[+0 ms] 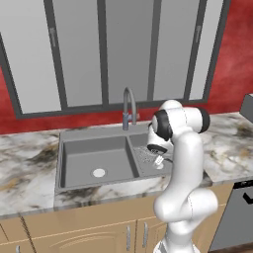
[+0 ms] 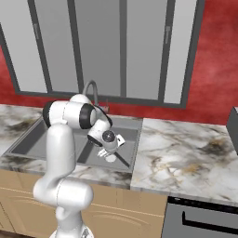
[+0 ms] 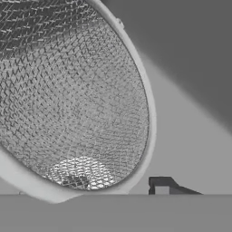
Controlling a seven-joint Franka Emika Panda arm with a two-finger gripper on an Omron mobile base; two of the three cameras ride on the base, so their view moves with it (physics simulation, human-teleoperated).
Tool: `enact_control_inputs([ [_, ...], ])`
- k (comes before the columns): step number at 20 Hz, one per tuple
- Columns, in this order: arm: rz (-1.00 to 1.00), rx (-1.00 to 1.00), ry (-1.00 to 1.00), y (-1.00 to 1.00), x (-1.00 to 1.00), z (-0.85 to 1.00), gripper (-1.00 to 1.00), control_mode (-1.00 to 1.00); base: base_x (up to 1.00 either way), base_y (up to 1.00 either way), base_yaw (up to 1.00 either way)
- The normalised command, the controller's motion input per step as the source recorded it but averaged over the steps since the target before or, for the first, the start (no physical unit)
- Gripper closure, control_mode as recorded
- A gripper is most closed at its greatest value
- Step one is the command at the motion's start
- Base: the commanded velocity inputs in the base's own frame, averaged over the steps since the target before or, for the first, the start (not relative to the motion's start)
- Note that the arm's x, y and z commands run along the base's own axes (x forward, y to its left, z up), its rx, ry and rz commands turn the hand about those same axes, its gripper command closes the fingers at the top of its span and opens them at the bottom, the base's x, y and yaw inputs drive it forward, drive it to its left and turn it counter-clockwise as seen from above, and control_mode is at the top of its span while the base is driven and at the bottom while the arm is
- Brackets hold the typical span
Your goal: Place the glass cup in the left basin and the strainer in the right basin of the sink.
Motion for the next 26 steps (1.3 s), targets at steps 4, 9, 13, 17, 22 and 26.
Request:
enact_control_inputs([
  [4, 0.00, 0.00, -0.01, 0.55, 0.01, -0.43, -1.00, -1.00, 0.00, 0.00, 0.00],
  [9, 0.00, 0.00, -0.11, 0.53, -0.12, 0.01, -1.00, -1.00, 0.00, 0.00, 0.00],
  [13, 0.00, 0.00, -0.20, 0.44, -0.24, 0.27, -1.00, -1.00, 0.00, 0.00, 0.00],
  [17, 0.00, 0.00, -0.21, 0.41, -0.30, 0.36, -1.00, -1.00, 0.00, 0.00, 0.00],
  [22, 0.00, 0.00, -0.20, 0.32, -0.36, 0.33, -1.00, -1.00, 0.00, 0.00, 0.00],
  [26, 0.00, 0.00, -0.18, 0.29, -0.40, 0.23, -1.00, -1.00, 0.00, 0.00, 0.00],
])
